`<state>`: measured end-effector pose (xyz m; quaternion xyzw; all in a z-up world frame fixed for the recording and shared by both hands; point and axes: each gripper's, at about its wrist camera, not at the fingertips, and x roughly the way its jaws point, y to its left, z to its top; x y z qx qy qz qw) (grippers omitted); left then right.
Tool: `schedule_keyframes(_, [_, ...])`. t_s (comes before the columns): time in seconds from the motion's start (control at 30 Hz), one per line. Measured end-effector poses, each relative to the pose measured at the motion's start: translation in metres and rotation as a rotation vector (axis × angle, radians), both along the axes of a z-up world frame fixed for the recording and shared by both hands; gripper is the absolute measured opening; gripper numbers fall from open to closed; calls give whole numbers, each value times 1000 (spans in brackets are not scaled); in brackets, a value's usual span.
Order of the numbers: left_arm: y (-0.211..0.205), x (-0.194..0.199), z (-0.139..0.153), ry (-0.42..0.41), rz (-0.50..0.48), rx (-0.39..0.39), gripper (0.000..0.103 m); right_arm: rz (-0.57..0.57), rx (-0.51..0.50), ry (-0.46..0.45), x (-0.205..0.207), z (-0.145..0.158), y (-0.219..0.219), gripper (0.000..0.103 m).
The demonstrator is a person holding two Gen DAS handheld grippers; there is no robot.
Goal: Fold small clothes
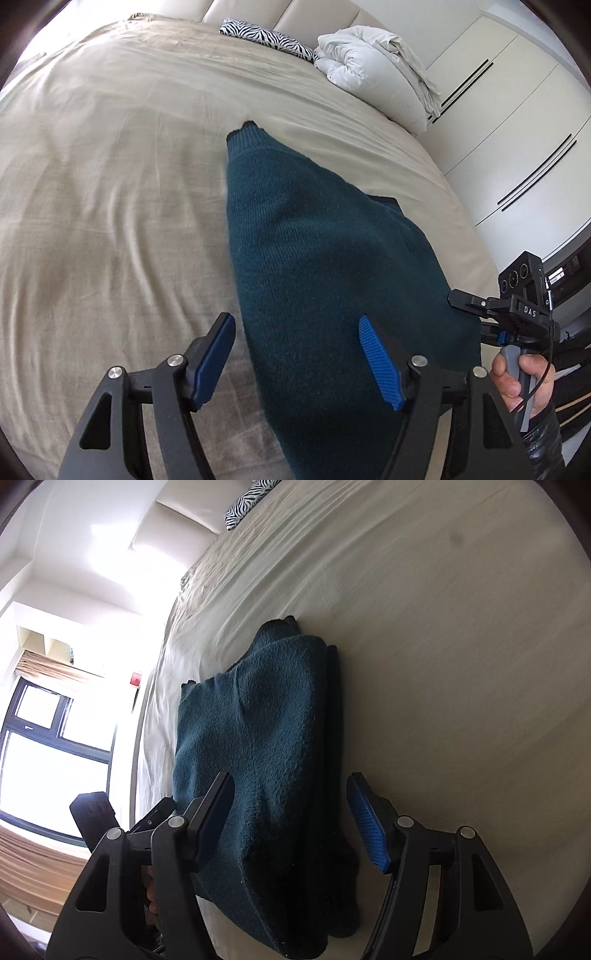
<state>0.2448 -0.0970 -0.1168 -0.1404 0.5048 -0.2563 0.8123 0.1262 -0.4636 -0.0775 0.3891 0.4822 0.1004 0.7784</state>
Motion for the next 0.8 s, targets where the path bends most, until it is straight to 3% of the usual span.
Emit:
schedule_keyframes(0.13, [-6, -2, -11, 52, -32, -30, 75, 16, 1, 8, 9, -8, 11, 61])
schedule_keyframes(0.2, [-7, 0, -14, 67, -42, -51, 62, 28, -26, 24, 12, -9, 16, 52])
schedule_keyframes(0.27, [-12, 5, -15, 84, -43, -51, 56, 55, -100, 36, 13, -7, 23, 38])
schedule_keyframes(0.4, [-24, 2, -5, 50, -62, 19, 43, 63, -215, 43, 13, 1, 38, 31])
schedule_keyframes(0.53, [-24, -5, 7, 35, -62, 42, 37, 53, -359, 36, 7, 17, 59, 25])
schedule_keyframes(0.6, [-19, -14, 17, 14, -59, 59, 36, 55, -419, 17, 1, 31, 73, 24])
schedule_keyframes(0.8, [16, -53, 55, -72, -51, 108, 36, 118, -477, -58, -27, 70, 128, 23])
